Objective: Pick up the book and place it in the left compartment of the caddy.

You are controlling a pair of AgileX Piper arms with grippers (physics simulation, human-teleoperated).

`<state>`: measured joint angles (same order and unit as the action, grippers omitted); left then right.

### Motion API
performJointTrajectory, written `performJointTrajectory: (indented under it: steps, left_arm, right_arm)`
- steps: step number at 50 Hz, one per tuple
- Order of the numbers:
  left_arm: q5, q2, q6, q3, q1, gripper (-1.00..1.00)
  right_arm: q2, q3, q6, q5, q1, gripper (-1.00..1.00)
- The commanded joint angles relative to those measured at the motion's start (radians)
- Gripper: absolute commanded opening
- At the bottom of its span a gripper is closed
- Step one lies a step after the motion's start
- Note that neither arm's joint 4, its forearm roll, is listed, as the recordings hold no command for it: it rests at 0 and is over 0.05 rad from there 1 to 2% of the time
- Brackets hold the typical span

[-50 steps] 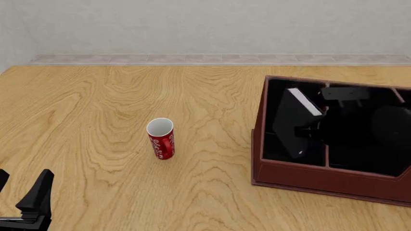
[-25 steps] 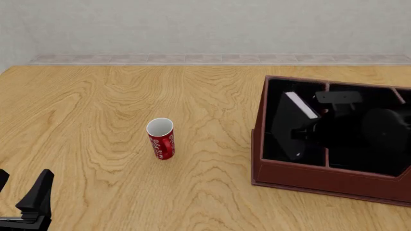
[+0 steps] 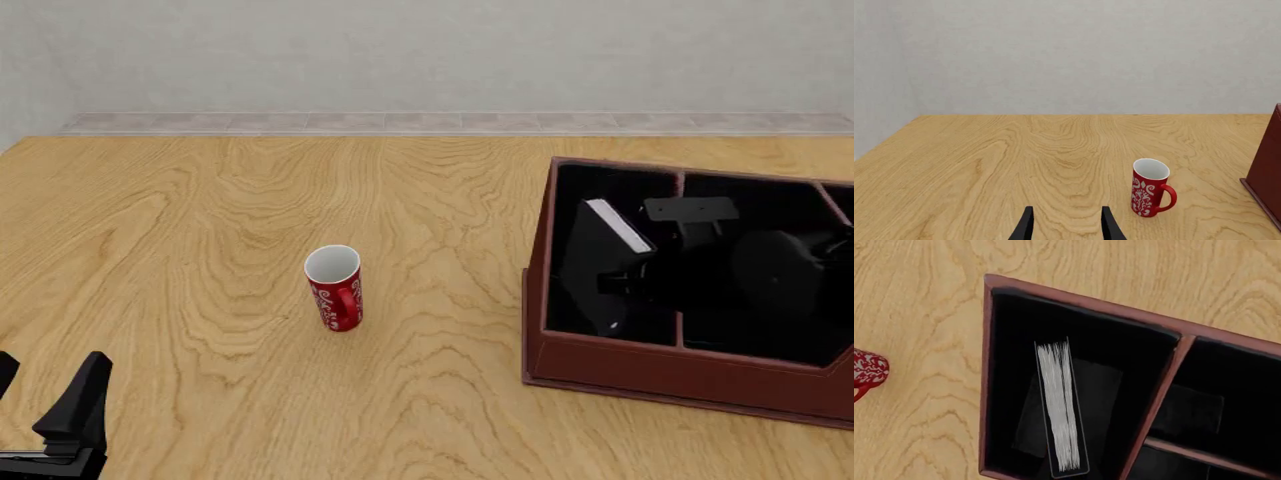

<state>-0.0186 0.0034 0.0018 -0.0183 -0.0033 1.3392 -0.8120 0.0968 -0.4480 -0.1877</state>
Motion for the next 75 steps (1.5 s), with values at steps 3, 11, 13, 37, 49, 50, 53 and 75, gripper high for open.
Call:
performJointTrajectory:
  steps: [3, 11, 13, 37, 49, 50, 53, 75]
  left_arm:
    - [0.002, 0.002, 0.001, -0.002, 0.0, 1.0]
    - [0.002, 0.002, 0.001, -0.002, 0.0, 1.0]
    - [0.002, 0.002, 0.001, -0.002, 0.0, 1.0]
    - [0.002, 0.002, 0.001, -0.002, 0.0, 1.0]
    - [0.002, 0.002, 0.001, -0.002, 0.0, 1.0]
    - [0.002, 0.002, 0.001, -0.002, 0.0, 1.0]
    - [0.002, 0.002, 0.001, -0.002, -0.001, 1.0]
    - [0.002, 0.002, 0.001, -0.002, 0.0, 1.0]
  right_arm:
    - [0.026, 0.002, 0.02, 0.033, 0.0, -1.0]
    - [0.035, 0.01, 0.022, 0.04, 0.002, -1.0]
    - [0.036, 0.008, 0.021, 0.04, 0.003, -1.0]
    - [0.043, 0.002, 0.024, 0.032, 0.014, 1.0]
    - [0.031, -0.01, 0.019, 0.015, 0.013, 1.0]
    - [0.03, -0.011, 0.02, 0.013, 0.012, 1.0]
    - [0.016, -0.018, 0.017, -0.003, 0.008, 1.0]
    - [-0.189, -0.052, -0.001, -0.174, -0.008, 1.0]
